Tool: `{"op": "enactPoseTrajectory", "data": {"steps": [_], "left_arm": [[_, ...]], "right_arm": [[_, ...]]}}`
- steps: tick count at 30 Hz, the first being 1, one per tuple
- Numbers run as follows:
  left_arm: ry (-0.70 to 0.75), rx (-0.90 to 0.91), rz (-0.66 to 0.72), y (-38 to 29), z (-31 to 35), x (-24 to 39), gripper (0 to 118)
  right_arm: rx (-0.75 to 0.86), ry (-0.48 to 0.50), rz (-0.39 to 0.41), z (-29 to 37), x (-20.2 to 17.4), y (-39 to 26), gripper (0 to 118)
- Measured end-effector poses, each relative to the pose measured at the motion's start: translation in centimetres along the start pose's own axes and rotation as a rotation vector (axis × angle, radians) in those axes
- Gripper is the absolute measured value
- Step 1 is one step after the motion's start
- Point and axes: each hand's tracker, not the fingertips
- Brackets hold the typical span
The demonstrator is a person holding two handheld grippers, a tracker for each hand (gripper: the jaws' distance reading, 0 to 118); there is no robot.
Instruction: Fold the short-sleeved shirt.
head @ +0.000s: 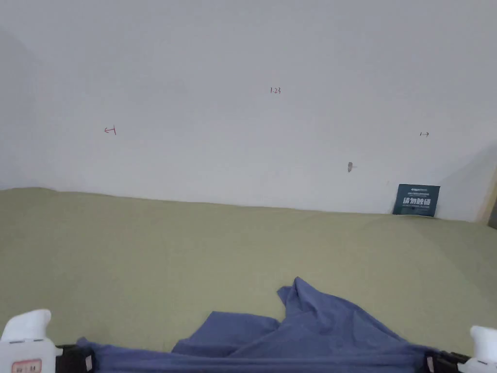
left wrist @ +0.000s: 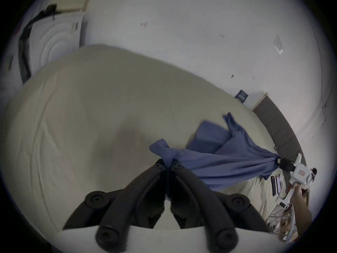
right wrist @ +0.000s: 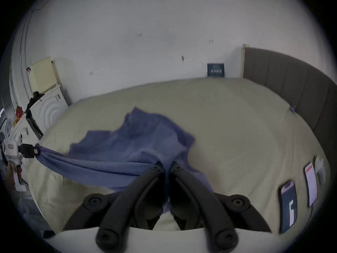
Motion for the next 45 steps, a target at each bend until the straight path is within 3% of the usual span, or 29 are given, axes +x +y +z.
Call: {"op": "enactPoseTrajectory", "data": {"steps": [6,7,8,9,10,11,14,15,18,19,20,21,22,25,28,30,33,34,35,37,38,42,44,45], "left_arm": [[0.019,-0.108,0.085,-6.0,-2.0,-2.7,5],[0.023,-0.118,0.087,-7.7,-0.8,-2.0,14],[0.02,-0.117,0.084,-8.3,-0.8,-1.9,38],[0.025,-0.115,0.086,-8.7,-0.9,-1.5,74],[0.03,-0.118,0.087,-8.8,-0.9,-1.0,108],[0.021,-0.12,0.096,-9.1,-0.9,-0.6,111],[-0.056,0.036,0.081,-7.4,-0.9,-1.2,110],[-0.033,0.116,0.035,-7.2,3.0,0.5,110],[-0.024,0.307,-0.118,-5.8,2.6,1.4,105],[-0.03,0.351,-0.16,-6.0,6.7,4.8,91],[-0.041,0.392,-0.195,-6.6,8.2,6.7,72],[-0.028,0.414,-0.224,-7.1,8.5,7.8,37],[-0.018,0.432,-0.245,-6.7,8.9,9.2,0],[0.021,0.44,-0.301,-8.0,8.5,11.8,0],[-0.054,0.299,-0.296,-6.4,6.3,9.3,0],[-0.031,0.223,-0.294,-4.6,5.0,7.2,0],[-0.145,-0.029,-0.208,-1.7,3.8,4.6,0],[-0.142,-0.099,-0.177,-0.6,2.8,3.3,7],[-0.101,-0.12,-0.171,-0.2,3.1,3.6,29],[-0.069,-0.237,-0.2,1.3,1.4,1.7,113],[-0.018,-0.288,-0.199,1.7,0.1,0.5,118],[0.043,-0.382,-0.094,-0.8,-2.1,-0.7,111],[0.039,-0.391,-0.063,-1.9,-2.7,-1.7,89],[0.03,-0.39,-0.068,-2.4,-3.2,-1.9,72]], "right_arm": [[-0.083,-0.006,-0.01,0.6,0.1,-4.6,5],[-0.079,-0.012,-0.014,0.7,0.1,-4.9,12],[-0.071,-0.014,-0.023,1.0,0.2,-5.0,29],[-0.062,-0.014,-0.026,1.3,0.2,-4.9,59],[-0.061,-0.023,-0.035,1.9,0.0,-4.4,98],[-0.07,-0.027,-0.037,2.4,0.0,-3.9,107],[0.077,0.0,-0.011,5.8,-0.4,-1.9,101],[0.117,-0.031,0.005,6.9,-0.9,-1.1,101],[0.233,-0.126,0.058,9.6,-2.5,0.2,99],[0.253,-0.147,0.073,10.3,-3.0,0.4,90],[0.249,-0.146,0.084,10.9,-3.5,0.5,72],[0.25,-0.137,0.089,11.4,-3.8,0.4,43],[0.25,-0.129,0.108,11.8,-4.1,0.2,0],[0.31,-0.214,0.125,12.5,-5.0,-1.2,0],[0.257,-0.128,0.075,12.8,-4.2,-2.1,0],[0.248,-0.133,0.08,12.2,-4.2,-2.2,0],[0.226,-0.099,0.061,12.5,-3.9,-2.5,0],[0.225,-0.092,0.066,12.3,-4.5,-2.5,0],[0.22,-0.082,0.076,12.3,-4.6,-2.6,0],[0.198,-0.056,0.105,12.0,-4.7,-2.9,0],[0.186,-0.046,0.121,11.6,-5.3,-3.0,0],[0.16,-0.018,0.142,10.7,-5.7,-3.6,0],[0.14,-0.014,0.149,9.9,-5.8,-3.8,0],[0.132,-0.017,0.153,9.4,-5.8,-3.8,0]]}}
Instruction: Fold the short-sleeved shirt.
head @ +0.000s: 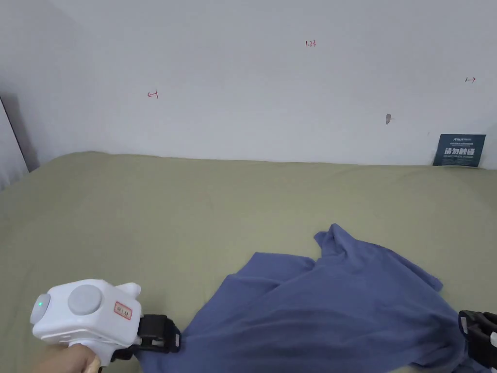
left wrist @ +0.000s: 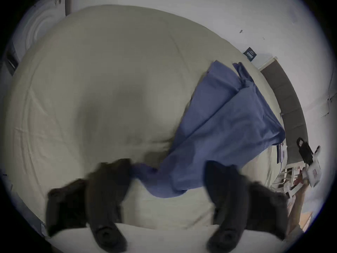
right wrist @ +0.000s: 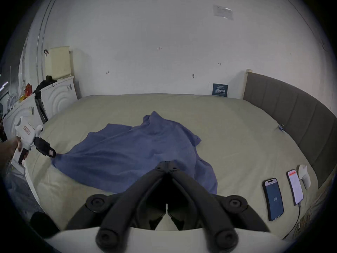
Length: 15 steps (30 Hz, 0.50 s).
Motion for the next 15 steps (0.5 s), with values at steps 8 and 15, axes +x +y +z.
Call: {"op": "enactPoseTrajectory", "data": {"steps": [8,15], "left_arm": [[-0.023,0.043,0.041,-2.1,-1.6,0.4,7],[-0.042,0.074,0.036,-2.9,-1.2,0.0,7]], "right_arm": [[-0.051,0.075,0.006,-4.4,-0.1,2.2,0],[-0.162,0.149,0.145,-18.0,0.5,14.2,0]]}}
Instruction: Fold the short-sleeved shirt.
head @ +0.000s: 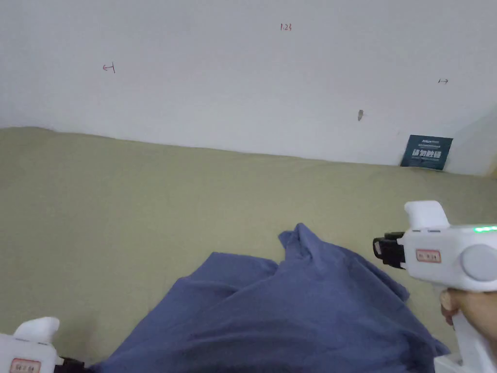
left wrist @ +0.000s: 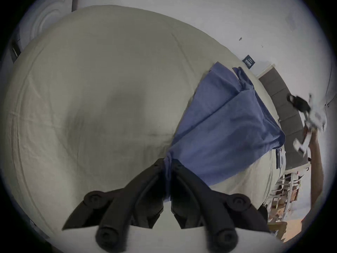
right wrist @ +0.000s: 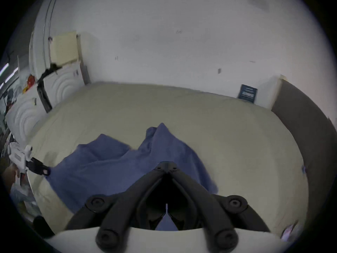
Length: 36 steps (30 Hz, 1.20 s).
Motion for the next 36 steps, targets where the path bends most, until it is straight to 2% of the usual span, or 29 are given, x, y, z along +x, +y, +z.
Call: {"op": "enactPoseTrajectory", "data": {"steps": [3,4,5,6,7,8,9,10,14,15,16,17,18,19,21,22,24,26,30,34,36], "left_arm": [[0.001,0.002,0.005,-0.6,-0.2,0.7,7],[0.001,0.003,0.006,-0.7,-0.2,0.8,7],[0.002,0.004,0.006,-0.7,-0.2,0.9,7],[0.001,0.006,0.008,-0.7,-0.3,0.8,7],[-0.001,0.006,0.01,-0.8,-0.3,0.8,7],[-0.005,0.007,0.013,-0.8,-0.3,0.8,7],[-0.009,0.008,0.014,-0.7,-0.3,0.7,7],[-0.013,0.012,0.015,-0.7,-0.3,0.7,7],[-0.024,0.025,0.014,-1.2,-0.3,-1.1,7],[-0.028,0.027,0.015,-1.1,-0.8,-1.6,7],[-0.031,0.031,0.019,-0.9,-0.8,-2.0,7],[-0.035,0.037,0.025,-0.8,-0.8,-2.5,7],[-0.039,0.04,0.027,-1.1,-0.9,-1.1,7],[-0.043,0.043,0.027,-0.7,-1.1,-2.3,7],[-0.059,0.049,0.03,0.2,-1.3,-3.9,7],[-0.067,0.052,0.039,1.0,-1.2,-4.8,7],[-0.076,0.051,0.052,-2.1,0.3,-2.4,7],[-0.074,0.056,0.051,-3.0,1.1,-2.5,7],[-0.064,0.1,0.019,-2.4,3.0,-0.6,7],[-0.154,0.207,0.007,0.4,6.2,0.6,7],[-0.128,0.267,-0.024,3.2,8.5,2.6,7]], "right_arm": [[-0.148,0.043,0.095,-6.9,1.8,4.8,2],[-0.223,0.071,0.119,-8.8,2.2,5.6,28],[-0.31,0.085,0.127,-11.2,2.9,6.7,73],[-0.398,0.037,0.148,-13.2,2.6,6.7,108],[-0.47,0.003,0.179,-14.7,2.5,6.6,117],[-0.527,-0.04,0.211,-16.4,2.5,6.4,111],[-0.465,0.015,0.25,-18.2,2.6,6.8,105],[-0.471,0.004,0.266,-19.0,2.6,5.7,105],[-0.52,-0.021,0.236,-22.5,3.7,4.1,103],[-0.518,-0.028,0.238,-23.1,3.8,3.7,93],[-0.495,-0.01,0.229,-22.9,3.8,3.5,56],[-0.48,0.053,0.187,-22.8,3.8,3.3,21],[-0.491,0.127,0.125,-23.2,4.3,3.4,5],[-0.482,0.155,0.11,-23.1,4.2,3.2,4],[-0.468,0.068,0.159,-22.7,3.8,3.4,4],[-0.479,0.068,0.127,-21.3,2.3,3.4,3],[-0.442,0.091,0.052,-19.7,2.0,3.8,3],[-0.362,0.087,0.039,-17.4,2.0,5.3,3],[-0.265,0.094,-0.049,-12.3,2.3,8.3,3],[-0.153,0.084,-0.033,-5.2,2.6,11.5,3],[-0.09,0.036,-0.001,-1.3,2.8,13.2,3]]}}
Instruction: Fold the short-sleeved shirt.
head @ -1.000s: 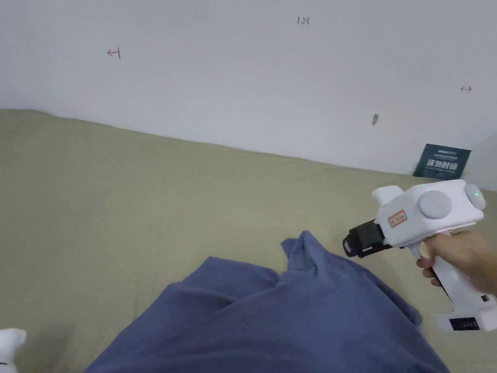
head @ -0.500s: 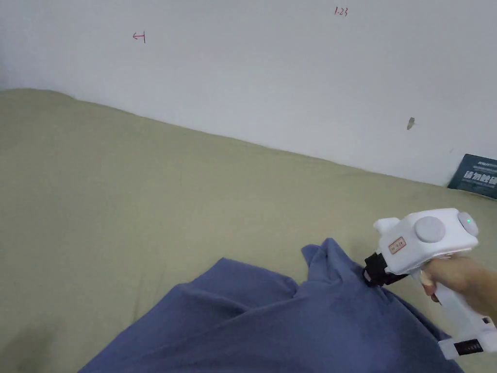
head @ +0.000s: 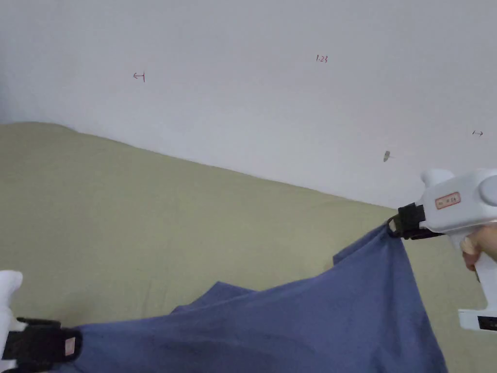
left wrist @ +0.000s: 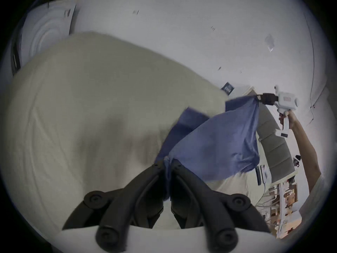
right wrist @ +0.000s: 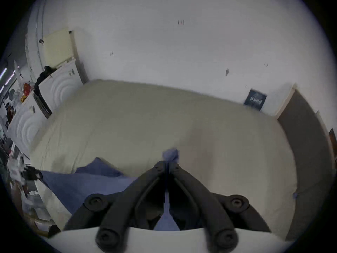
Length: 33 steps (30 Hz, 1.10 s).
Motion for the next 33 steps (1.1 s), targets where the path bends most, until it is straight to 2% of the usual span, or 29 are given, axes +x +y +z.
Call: {"op": "enactPoseTrajectory", "data": {"steps": [5,9,10,15,18,22,26,27,33], "left_arm": [[-0.009,0.093,-0.063,8.6,2.5,3.3,7],[0.064,0.151,-0.174,16.0,3.0,6.9,7],[0.087,0.163,-0.199,17.7,3.1,7.6,7],[0.145,0.267,-0.254,25.9,3.0,10.7,6],[0.192,0.329,-0.222,30.0,2.4,12.5,6],[0.207,0.402,-0.237,32.9,1.3,14.5,6],[0.233,0.45,-0.291,34.8,1.5,15.4,6],[0.236,0.506,-0.288,35.2,1.4,15.5,6],[0.232,0.492,-0.285,34.6,1.4,14.7,6]], "right_arm": [[0.104,-0.048,-0.033,7.2,1.8,3.5,3],[0.18,-0.122,-0.031,10.8,2.9,6.3,3],[0.205,-0.137,-0.051,11.5,3.5,7.2,3],[0.383,-0.226,-0.1,14.9,5.8,10.9,3],[0.459,-0.268,-0.1,15.8,6.4,13.2,3],[0.554,-0.303,-0.093,16.3,6.4,15.1,3],[0.611,-0.287,-0.105,16.7,6.3,16.0,3],[0.616,-0.29,-0.106,16.7,6.2,15.9,3],[0.567,-0.257,-0.101,16.0,5.4,13.6,3]]}}
